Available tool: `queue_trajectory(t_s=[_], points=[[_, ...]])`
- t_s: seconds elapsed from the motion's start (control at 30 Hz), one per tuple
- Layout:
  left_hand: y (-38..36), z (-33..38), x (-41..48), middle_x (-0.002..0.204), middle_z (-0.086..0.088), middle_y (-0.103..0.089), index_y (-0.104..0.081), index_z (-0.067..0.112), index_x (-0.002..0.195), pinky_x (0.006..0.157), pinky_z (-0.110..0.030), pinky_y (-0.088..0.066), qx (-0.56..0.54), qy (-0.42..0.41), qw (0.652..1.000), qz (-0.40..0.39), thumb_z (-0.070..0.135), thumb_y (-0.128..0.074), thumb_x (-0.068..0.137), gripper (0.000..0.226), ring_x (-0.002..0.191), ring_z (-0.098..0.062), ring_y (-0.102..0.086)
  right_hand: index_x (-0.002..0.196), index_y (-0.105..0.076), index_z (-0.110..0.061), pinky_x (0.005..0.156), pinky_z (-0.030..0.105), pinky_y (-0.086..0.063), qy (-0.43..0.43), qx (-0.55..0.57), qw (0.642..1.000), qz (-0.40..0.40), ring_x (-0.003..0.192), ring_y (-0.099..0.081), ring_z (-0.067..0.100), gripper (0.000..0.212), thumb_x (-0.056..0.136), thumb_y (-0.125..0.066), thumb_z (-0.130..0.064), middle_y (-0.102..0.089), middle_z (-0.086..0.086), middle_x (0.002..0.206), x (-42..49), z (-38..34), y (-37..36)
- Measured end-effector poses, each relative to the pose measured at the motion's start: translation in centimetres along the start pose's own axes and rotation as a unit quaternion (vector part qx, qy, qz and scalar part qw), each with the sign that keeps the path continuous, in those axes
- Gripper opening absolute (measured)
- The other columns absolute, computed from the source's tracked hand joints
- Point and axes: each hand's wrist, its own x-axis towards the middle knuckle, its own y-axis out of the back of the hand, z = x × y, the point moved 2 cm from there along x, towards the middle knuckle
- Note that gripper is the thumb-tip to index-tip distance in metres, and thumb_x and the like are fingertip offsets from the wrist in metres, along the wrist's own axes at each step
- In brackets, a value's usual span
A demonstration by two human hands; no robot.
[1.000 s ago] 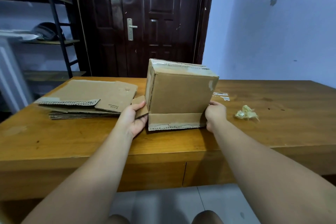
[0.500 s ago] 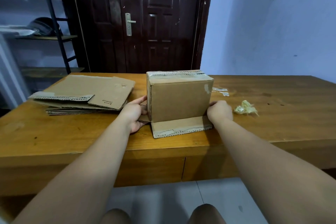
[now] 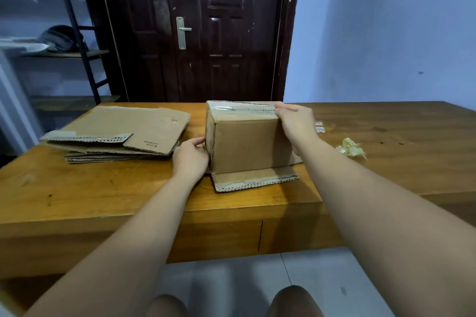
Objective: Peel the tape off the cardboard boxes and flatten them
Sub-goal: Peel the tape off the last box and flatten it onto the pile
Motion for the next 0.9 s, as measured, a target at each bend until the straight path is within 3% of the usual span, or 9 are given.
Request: queue_trajectory(t_s=[0.1, 0.27, 0.37, 0.5, 0.6, 0.67, 0.77, 0.83, 0.9], points=[[-0.2, 0.1, -0.3, 0.130, -0.010, -0.056, -0.063, 0.025, 0.124, 0.100, -0.037, -0.042, 0.175, -0.068, 0.980, 0.071, 0.018, -0.048, 0.093, 0.035, 0.120, -0.031, -0.049, 0.118, -0.068, -0.023, 0.083, 0.021, -0.036, 0.007, -0.019, 1.000, 0.003, 0.102, -0.051, 0.010, 0.031, 0.090, -0.055, -0.020, -0.062, -0.009, 0.129, -0.1, 0.1, -0.3], [0.2, 2.9, -1.8, 0.090, 0.001, -0.064, -0.061, 0.027, 0.087, 0.086, -0.036, -0.048, -0.104, -0.052, 0.991, 0.060, 0.036, -0.035, 0.101, 0.031, 0.093, -0.023, -0.060, 0.120, -0.066, -0.026, 0.075, 0.021, -0.041, 0.017, -0.024, 0.999, 0.024, 0.090, -0.052, 0.009, 0.030, 0.094, -0.052, -0.024, -0.062, -0.007, 0.124, -0.2, 0.2, -0.7], [0.2, 5.0, -2.3, 0.083, 0.010, -0.060, -0.060, 0.029, 0.083, 0.074, -0.030, -0.045, -0.150, -0.092, 0.984, 0.030, 0.054, -0.032, 0.098, 0.039, 0.081, -0.008, -0.056, 0.132, -0.057, -0.024, 0.062, 0.016, -0.038, 0.022, -0.010, 0.999, 0.027, 0.082, -0.051, 0.003, 0.038, 0.094, -0.051, -0.023, -0.058, -0.005, 0.131, -0.3, 0.4, -0.8], [-0.1, 5.8, -1.9, 0.100, 0.010, -0.064, -0.063, 0.024, 0.113, 0.092, -0.035, -0.050, -0.160, -0.096, 0.982, 0.013, 0.034, -0.053, 0.093, 0.025, 0.099, -0.013, -0.059, 0.145, -0.039, -0.026, 0.073, 0.016, -0.035, 0.015, 0.005, 0.999, 0.030, 0.080, -0.044, -0.001, 0.051, 0.095, -0.050, -0.022, -0.044, -0.004, 0.144, -0.6, 0.3, -0.5], [0.1, 6.4, -1.5, 0.127, 0.003, -0.057, -0.055, 0.019, 0.130, 0.102, -0.033, -0.042, -0.132, -0.099, 0.986, 0.034, 0.020, -0.054, 0.094, 0.036, 0.119, -0.017, -0.051, 0.146, -0.035, -0.027, 0.056, 0.014, -0.031, -0.001, 0.003, 1.000, 0.030, 0.065, -0.038, -0.003, 0.053, 0.095, -0.050, -0.023, -0.047, -0.005, 0.125, -1.1, 0.2, -0.5], [0.5, 6.6, -1.3, 0.145, 0.000, -0.045, -0.042, 0.016, 0.143, 0.109, -0.036, -0.036, -0.109, -0.097, 0.988, 0.045, 0.017, -0.054, 0.095, 0.050, 0.132, -0.018, -0.042, 0.144, -0.036, -0.026, 0.060, 0.017, -0.034, -0.011, 0.008, 1.000, 0.025, 0.069, -0.041, 0.000, 0.052, 0.094, -0.053, -0.025, -0.047, -0.005, 0.120, -1.3, 0.1, -0.6], [1.3, 6.6, -1.1, 0.144, 0.000, -0.048, -0.045, 0.016, 0.142, 0.109, -0.033, -0.035, -0.052, -0.125, 0.987, 0.085, 0.015, -0.049, 0.098, 0.044, 0.132, -0.017, -0.043, 0.140, -0.042, -0.023, 0.081, 0.025, -0.037, -0.029, 0.021, 0.999, -0.003, 0.097, -0.047, 0.010, 0.056, 0.089, -0.062, -0.033, -0.050, -0.003, 0.128, -1.6, 0.0, -0.8], [1.7, 6.6, -1.0, 0.133, 0.001, -0.056, -0.054, 0.018, 0.132, 0.106, -0.032, -0.037, -0.036, -0.126, 0.987, 0.090, 0.016, -0.047, 0.099, 0.034, 0.127, -0.019, -0.047, 0.137, -0.045, -0.020, 0.083, 0.028, -0.038, -0.056, 0.038, 0.997, -0.028, 0.101, -0.047, 0.014, 0.059, 0.085, -0.067, -0.037, -0.052, -0.003, 0.118, -1.7, 0.1, -0.8], [1.9, 6.4, -0.9, 0.107, 0.003, -0.062, -0.064, 0.020, 0.111, 0.095, -0.035, -0.044, -0.054, -0.093, 0.993, 0.058, 0.021, -0.047, 0.097, 0.022, 0.111, -0.023, -0.053, 0.136, -0.046, -0.017, 0.083, 0.030, -0.038, -0.084, 0.054, 0.994, -0.049, 0.101, -0.049, 0.015, 0.061, 0.084, -0.068, -0.039, -0.054, -0.002, 0.118, -1.7, 0.2, -0.8]])
